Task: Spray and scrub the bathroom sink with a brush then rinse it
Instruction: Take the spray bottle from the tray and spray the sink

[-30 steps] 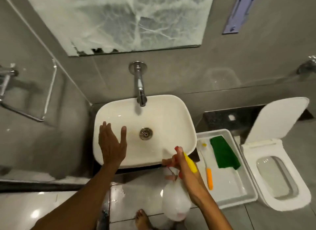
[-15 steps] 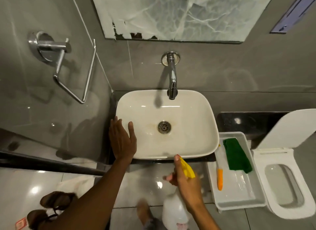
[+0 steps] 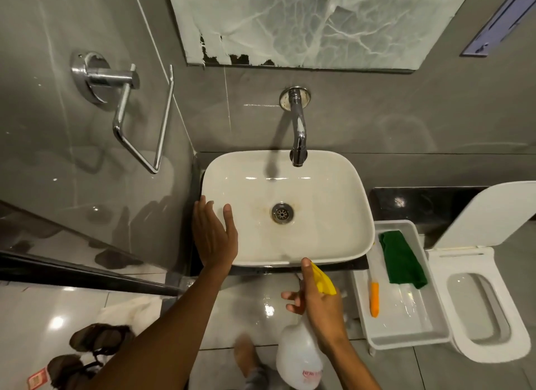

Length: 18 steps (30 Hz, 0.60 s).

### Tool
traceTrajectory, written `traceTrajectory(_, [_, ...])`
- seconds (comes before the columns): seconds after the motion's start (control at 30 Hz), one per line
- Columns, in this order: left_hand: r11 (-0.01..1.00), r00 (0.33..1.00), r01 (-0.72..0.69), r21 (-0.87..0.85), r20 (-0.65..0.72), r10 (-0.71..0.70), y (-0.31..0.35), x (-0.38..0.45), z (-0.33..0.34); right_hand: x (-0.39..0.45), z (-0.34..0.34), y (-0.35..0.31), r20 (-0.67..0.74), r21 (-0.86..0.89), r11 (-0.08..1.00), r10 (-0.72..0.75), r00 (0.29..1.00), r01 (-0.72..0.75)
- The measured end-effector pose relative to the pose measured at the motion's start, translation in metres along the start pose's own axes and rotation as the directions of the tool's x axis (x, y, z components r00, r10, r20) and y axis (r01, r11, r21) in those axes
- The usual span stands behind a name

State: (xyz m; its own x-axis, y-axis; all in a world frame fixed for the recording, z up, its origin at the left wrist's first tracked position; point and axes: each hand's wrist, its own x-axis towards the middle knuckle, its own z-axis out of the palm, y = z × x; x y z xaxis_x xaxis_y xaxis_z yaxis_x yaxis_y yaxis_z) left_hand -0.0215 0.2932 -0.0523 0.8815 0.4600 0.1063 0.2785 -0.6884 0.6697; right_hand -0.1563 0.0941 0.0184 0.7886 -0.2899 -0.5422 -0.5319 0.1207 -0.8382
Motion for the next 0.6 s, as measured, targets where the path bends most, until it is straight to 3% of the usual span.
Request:
traceTrajectory(0.2, [1.0, 1.0, 0.005, -0.007, 0.011, -0.005, 0.002, 0.0, -0.002, 0.003, -0.011, -0.005, 0.01, 0.001, 1.0, 0.024, 1.0, -0.024])
traceTrajectory(0.47, [1.0, 1.0, 0.012, -0.013, 0.025, -0.011, 0.004, 0.0, -0.004, 0.007, -0.04, -0.013, -0.1, -0.013, 1.0, 0.006, 0.995, -0.008])
traceTrajectory(0.6, [1.0, 1.0, 0.007, -0.009, 0.031, -0.007, 0.004, -0.001, -0.004, 0.013, -0.055, -0.018, -0.164, -0.017, 0.997, -0.074, 0.984, 0.072])
